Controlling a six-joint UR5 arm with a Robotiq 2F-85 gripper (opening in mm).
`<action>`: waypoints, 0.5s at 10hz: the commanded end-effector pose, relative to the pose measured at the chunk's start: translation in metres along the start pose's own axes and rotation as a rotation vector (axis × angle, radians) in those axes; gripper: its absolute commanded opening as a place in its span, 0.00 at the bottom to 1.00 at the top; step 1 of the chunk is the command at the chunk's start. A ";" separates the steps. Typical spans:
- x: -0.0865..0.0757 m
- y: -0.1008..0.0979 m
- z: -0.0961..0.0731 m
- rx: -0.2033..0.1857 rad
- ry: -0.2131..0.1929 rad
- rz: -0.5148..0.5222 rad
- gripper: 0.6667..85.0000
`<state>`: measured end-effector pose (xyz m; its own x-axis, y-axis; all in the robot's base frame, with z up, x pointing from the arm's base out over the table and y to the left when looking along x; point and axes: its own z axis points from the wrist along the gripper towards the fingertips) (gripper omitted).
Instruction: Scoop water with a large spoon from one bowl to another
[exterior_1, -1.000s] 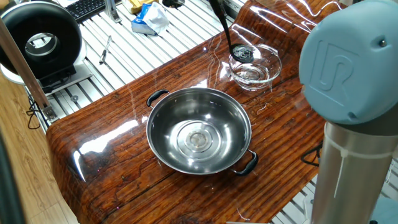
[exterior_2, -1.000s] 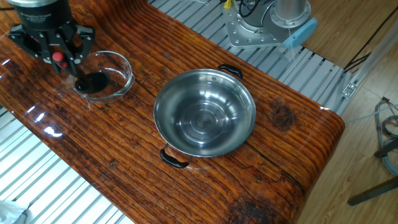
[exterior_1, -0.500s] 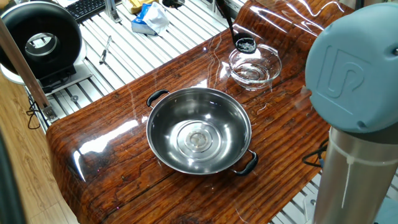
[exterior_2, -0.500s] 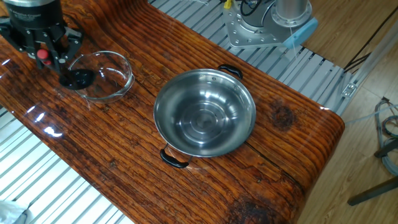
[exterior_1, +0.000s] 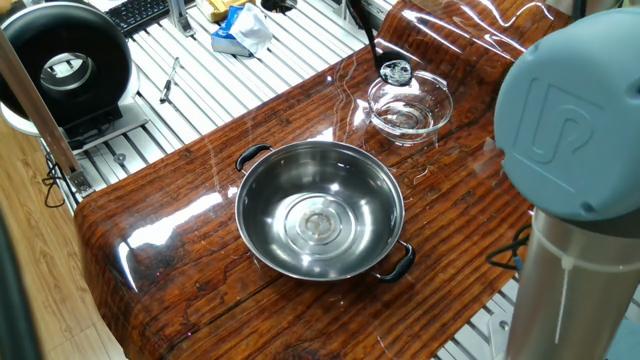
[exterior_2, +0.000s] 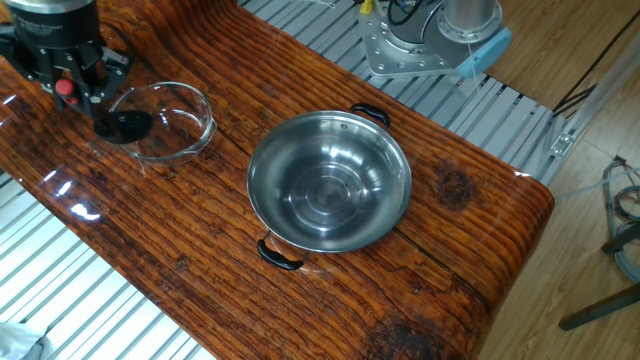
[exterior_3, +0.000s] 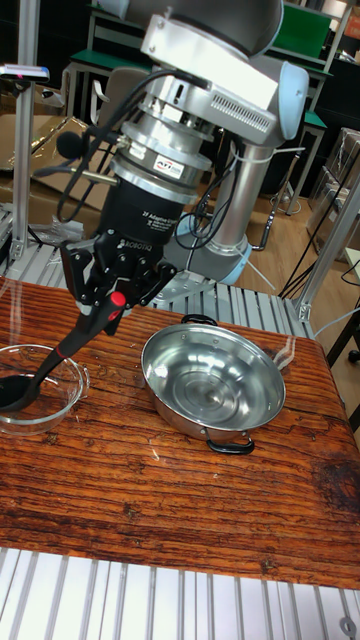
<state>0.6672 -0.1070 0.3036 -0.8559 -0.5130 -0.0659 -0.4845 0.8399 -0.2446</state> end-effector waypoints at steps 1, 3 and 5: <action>-0.001 0.007 -0.008 0.015 0.003 0.036 0.00; 0.001 0.013 -0.012 0.023 0.007 0.048 0.00; 0.001 0.018 -0.014 0.045 0.008 0.063 0.00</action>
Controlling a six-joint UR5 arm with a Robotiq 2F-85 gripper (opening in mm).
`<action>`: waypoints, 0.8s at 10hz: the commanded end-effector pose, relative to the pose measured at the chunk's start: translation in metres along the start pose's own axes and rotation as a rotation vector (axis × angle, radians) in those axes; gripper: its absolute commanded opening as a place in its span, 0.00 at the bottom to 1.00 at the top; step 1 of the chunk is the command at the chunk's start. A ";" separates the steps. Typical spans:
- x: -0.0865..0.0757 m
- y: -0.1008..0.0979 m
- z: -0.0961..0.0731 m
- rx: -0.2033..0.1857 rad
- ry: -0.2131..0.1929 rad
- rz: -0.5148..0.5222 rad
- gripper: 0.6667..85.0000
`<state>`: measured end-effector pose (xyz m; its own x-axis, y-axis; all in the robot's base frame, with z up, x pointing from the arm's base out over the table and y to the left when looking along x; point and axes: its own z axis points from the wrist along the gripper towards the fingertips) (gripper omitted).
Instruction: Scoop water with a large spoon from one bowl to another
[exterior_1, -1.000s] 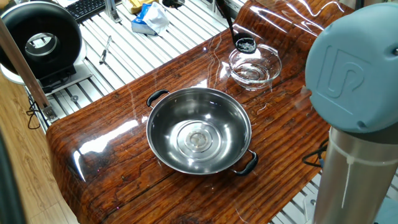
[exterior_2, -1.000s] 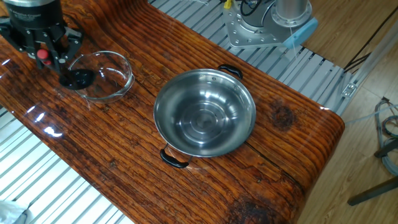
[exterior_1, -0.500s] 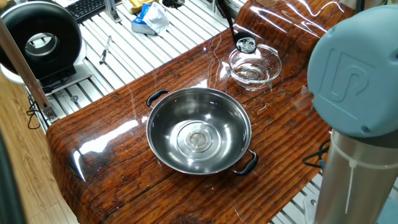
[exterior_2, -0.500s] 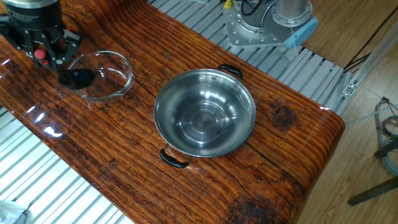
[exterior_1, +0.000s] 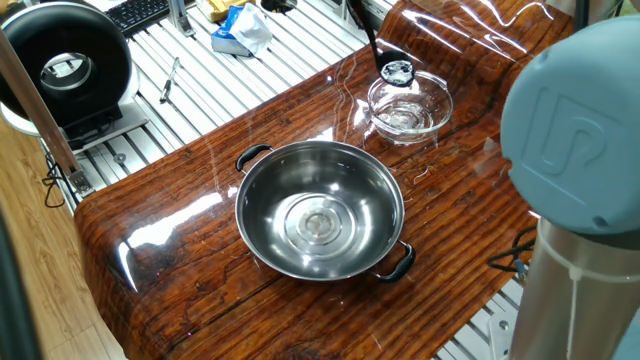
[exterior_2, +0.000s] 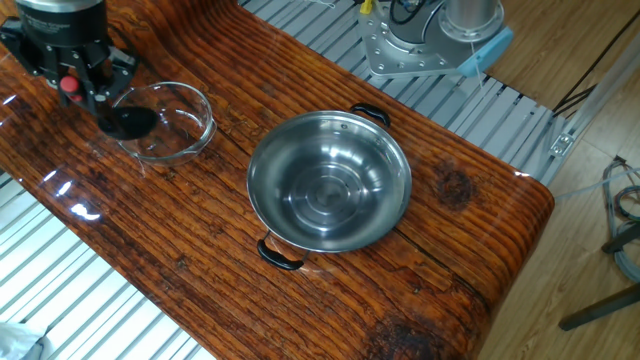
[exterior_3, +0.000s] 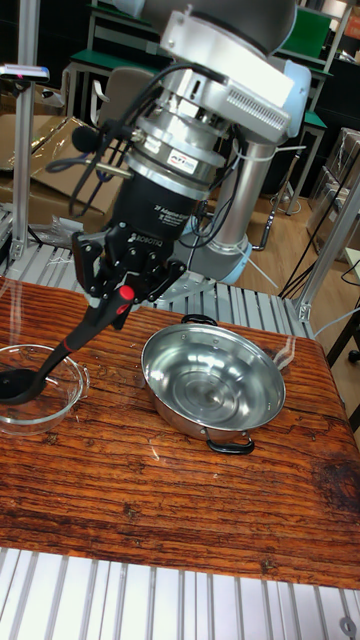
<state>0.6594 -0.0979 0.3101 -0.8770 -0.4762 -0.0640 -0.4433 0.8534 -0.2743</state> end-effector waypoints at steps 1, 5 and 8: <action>0.000 0.010 -0.005 0.022 -0.007 0.030 0.00; 0.003 0.011 -0.005 0.039 -0.005 0.042 0.00; 0.005 0.008 -0.003 0.074 -0.002 0.055 0.00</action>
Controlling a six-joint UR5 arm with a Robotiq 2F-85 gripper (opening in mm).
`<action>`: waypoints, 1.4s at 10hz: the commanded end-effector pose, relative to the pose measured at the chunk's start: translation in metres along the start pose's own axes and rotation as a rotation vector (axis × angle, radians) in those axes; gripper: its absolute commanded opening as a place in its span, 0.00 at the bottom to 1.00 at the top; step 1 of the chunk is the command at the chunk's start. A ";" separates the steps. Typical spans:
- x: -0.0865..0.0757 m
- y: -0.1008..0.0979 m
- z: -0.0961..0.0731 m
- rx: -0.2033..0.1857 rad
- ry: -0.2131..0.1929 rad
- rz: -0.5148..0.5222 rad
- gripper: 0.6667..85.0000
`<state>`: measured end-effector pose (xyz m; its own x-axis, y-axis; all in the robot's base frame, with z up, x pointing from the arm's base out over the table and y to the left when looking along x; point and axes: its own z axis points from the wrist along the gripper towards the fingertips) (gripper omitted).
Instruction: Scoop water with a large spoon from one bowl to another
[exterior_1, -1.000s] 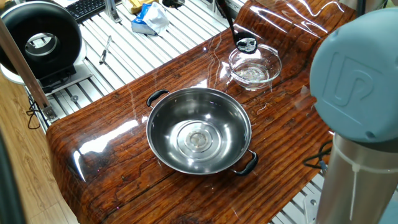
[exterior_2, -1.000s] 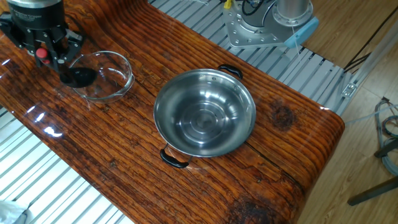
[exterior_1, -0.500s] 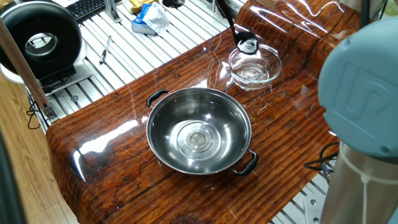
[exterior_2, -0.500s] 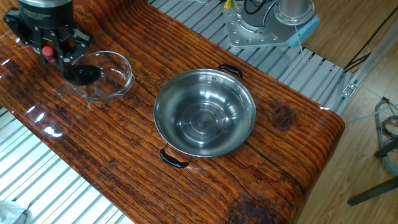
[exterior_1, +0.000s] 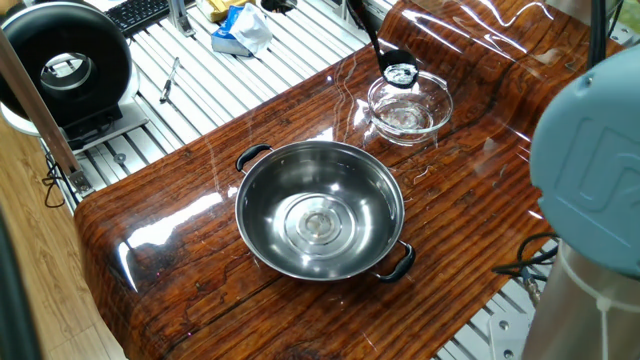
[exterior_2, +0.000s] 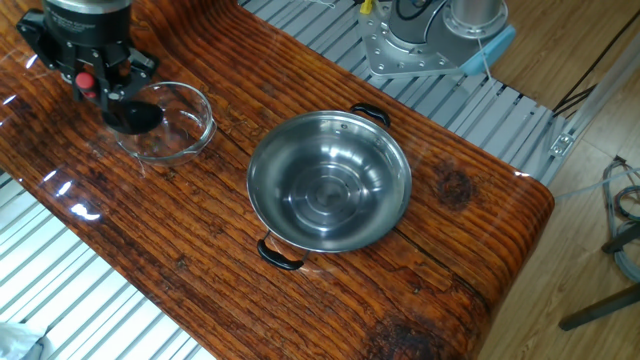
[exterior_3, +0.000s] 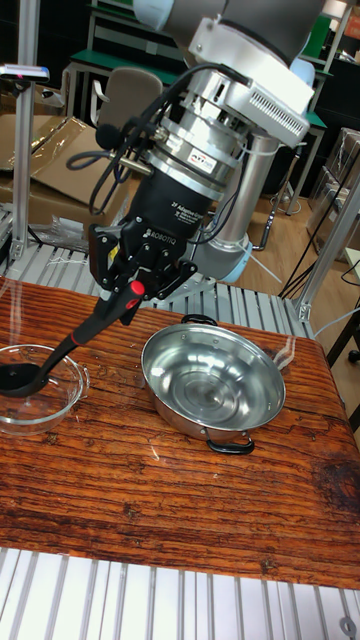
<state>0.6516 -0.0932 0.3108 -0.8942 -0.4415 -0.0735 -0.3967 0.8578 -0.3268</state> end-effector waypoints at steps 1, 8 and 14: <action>0.002 0.002 0.002 0.020 -0.004 0.022 0.00; 0.004 0.012 0.005 0.075 -0.003 0.066 0.00; 0.005 0.021 0.007 0.101 0.004 0.106 0.00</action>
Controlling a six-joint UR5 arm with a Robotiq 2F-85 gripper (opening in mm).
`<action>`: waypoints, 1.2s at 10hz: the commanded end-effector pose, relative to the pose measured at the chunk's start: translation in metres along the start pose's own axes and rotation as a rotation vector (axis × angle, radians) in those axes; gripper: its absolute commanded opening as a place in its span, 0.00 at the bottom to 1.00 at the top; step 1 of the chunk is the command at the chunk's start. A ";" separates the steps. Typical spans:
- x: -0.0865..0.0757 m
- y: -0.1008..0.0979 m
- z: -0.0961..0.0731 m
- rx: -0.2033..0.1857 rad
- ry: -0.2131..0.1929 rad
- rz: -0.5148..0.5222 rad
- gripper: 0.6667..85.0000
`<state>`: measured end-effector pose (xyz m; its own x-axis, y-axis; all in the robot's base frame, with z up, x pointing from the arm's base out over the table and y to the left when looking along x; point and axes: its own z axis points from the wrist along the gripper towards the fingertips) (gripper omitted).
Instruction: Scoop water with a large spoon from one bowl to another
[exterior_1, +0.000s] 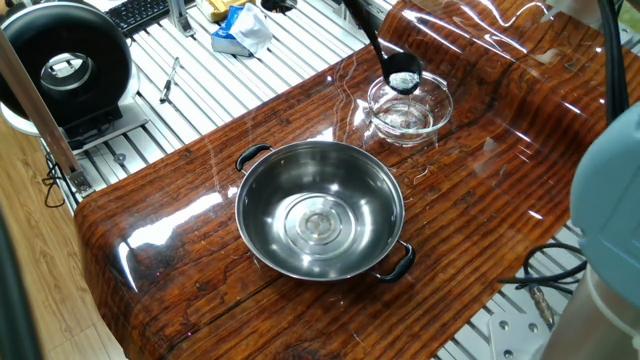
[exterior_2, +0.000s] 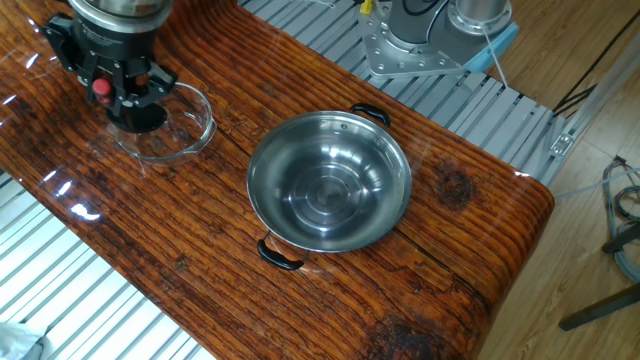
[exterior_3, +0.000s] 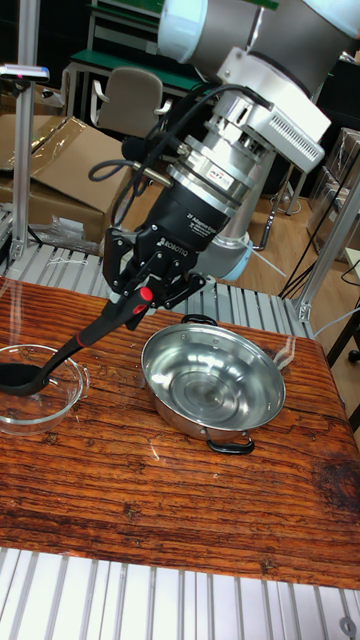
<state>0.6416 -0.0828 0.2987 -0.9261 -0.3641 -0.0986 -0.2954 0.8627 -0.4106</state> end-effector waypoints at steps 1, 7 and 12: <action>0.000 0.004 0.000 0.006 -0.001 0.024 0.00; 0.004 0.006 -0.001 0.076 0.002 0.050 0.00; 0.007 0.001 -0.002 0.144 0.012 0.065 0.00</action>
<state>0.6351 -0.0828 0.2986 -0.9419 -0.3164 -0.1131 -0.2190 0.8332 -0.5077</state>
